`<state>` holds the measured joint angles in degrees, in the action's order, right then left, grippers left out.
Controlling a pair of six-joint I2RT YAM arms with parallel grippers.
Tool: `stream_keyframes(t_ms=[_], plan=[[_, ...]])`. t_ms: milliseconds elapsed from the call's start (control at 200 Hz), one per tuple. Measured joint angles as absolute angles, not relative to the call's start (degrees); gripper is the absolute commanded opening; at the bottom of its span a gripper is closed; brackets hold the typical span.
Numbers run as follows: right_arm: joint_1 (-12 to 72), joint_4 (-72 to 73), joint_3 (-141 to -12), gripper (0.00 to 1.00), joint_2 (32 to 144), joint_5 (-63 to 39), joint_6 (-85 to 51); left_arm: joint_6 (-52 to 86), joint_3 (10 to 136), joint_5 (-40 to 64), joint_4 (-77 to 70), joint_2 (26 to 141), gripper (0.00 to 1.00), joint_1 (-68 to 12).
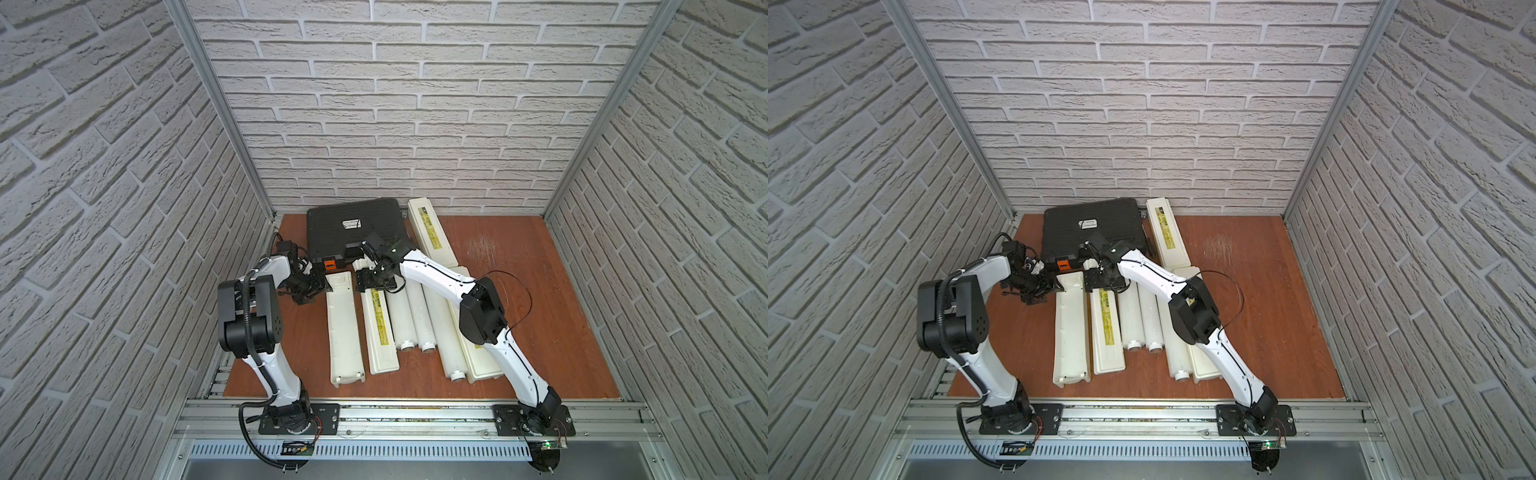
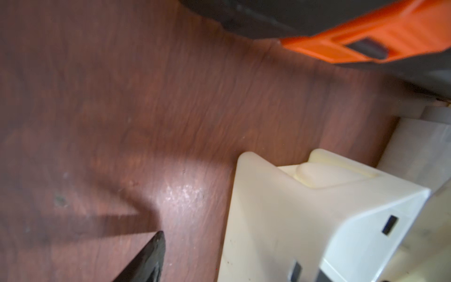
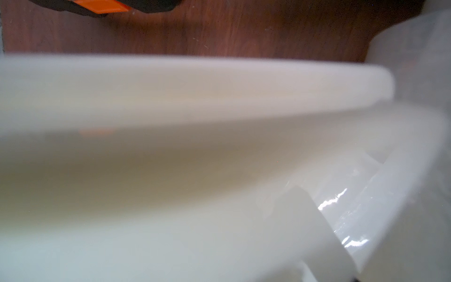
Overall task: Put plastic wrap rolls into dispensers
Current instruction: Place the lid at the center of the board.
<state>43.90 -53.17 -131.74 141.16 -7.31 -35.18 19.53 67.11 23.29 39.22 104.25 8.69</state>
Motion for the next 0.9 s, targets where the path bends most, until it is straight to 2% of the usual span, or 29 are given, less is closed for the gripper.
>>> stream_keyframes(t_ms=[225, 635, 805, 900], plan=[[44.6, -52.9, -131.8, 0.75, 141.6, -4.3, -36.2, 19.7, 67.1, 23.2, 39.2, 102.8, 0.73, 8.7], [45.6, -51.7, -133.8, 0.83, 145.2, -1.2, -36.9, 21.2, 66.2, 25.2, 38.5, 102.0, 0.73, 8.7], [46.1, -51.4, -136.1, 1.00, 147.3, -1.3, -36.6, 21.7, 65.6, 26.0, 38.2, 102.0, 0.73, 8.7], [46.3, -51.3, -136.3, 1.00, 147.5, -1.3, -36.7, 21.8, 65.2, 26.3, 37.9, 102.0, 0.73, 8.7]])
